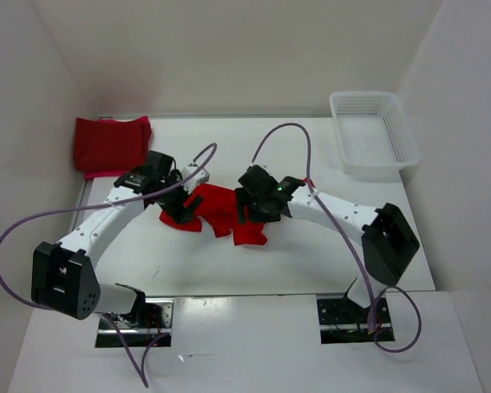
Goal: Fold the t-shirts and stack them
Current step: Flatten out the tshirt
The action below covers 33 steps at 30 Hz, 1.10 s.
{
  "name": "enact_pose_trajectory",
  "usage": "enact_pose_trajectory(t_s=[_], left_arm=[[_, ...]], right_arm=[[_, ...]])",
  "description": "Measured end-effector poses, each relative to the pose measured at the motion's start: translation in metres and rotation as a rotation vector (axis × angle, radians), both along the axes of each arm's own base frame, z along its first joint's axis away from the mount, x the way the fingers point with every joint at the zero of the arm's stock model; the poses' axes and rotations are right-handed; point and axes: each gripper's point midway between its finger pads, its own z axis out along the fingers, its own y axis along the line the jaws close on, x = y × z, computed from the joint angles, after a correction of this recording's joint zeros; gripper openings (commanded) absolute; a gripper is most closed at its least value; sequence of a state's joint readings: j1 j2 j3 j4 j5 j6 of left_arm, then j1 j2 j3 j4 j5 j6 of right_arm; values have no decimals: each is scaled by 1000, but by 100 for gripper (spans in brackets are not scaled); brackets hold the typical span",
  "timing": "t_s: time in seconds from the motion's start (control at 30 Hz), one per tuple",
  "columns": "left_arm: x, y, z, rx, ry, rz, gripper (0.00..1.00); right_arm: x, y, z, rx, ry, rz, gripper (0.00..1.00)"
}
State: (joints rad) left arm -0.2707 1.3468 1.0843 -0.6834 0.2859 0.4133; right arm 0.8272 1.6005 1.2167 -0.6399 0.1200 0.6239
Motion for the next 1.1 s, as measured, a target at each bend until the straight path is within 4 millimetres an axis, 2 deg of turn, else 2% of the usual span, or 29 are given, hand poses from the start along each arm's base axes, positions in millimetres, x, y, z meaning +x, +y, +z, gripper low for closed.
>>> enact_pose_trajectory(t_s=[0.07,0.13,0.3,0.43,0.57,0.7,0.73,0.77,0.8,0.83,0.87,0.9,0.93,0.97,1.0,1.1], left_arm=[[-13,6,-26,50,45,2,86],[-18,7,-41,82,52,1,87],[-10,-2,-63,161,-2,-9,89],[-2,-19,-81,220,-32,-41,89],[2,-24,-111,305,-17,-51,89],[17,-22,-110,330,-70,0,85],[19,-21,-110,335,-78,9,82],[20,-20,-110,339,-84,14,76],[22,-20,-110,342,-89,19,60],[23,-20,-111,345,-91,25,52],[23,-19,-113,350,-89,29,45],[23,-17,-115,364,-89,29,37],[24,-17,-116,366,-88,33,17],[23,-15,-117,373,-84,37,8],[23,-14,-118,379,-83,39,1],[24,-9,-119,391,-77,42,0]], right_arm=[[-1,1,-18,-27,36,-10,79],[-5,2,-32,-32,68,-22,77],[-21,-4,-63,-48,150,-43,77],[-25,-2,-73,-44,183,-53,77],[-28,-2,-80,-39,200,-62,79],[-37,-7,-89,-46,229,-72,77],[-38,-7,-91,-43,237,-74,75],[-39,-6,-91,-38,241,-75,67],[-39,-5,-90,-29,243,-73,59],[-39,-3,-91,-22,245,-73,49],[-39,-2,-91,-18,247,-72,28],[-40,-1,-92,-14,249,-68,18],[-40,0,-92,-9,252,-74,11],[-40,0,-92,-7,253,-79,4],[-40,-1,-92,-7,253,-84,0],[-34,-7,-92,-12,249,-115,0]])
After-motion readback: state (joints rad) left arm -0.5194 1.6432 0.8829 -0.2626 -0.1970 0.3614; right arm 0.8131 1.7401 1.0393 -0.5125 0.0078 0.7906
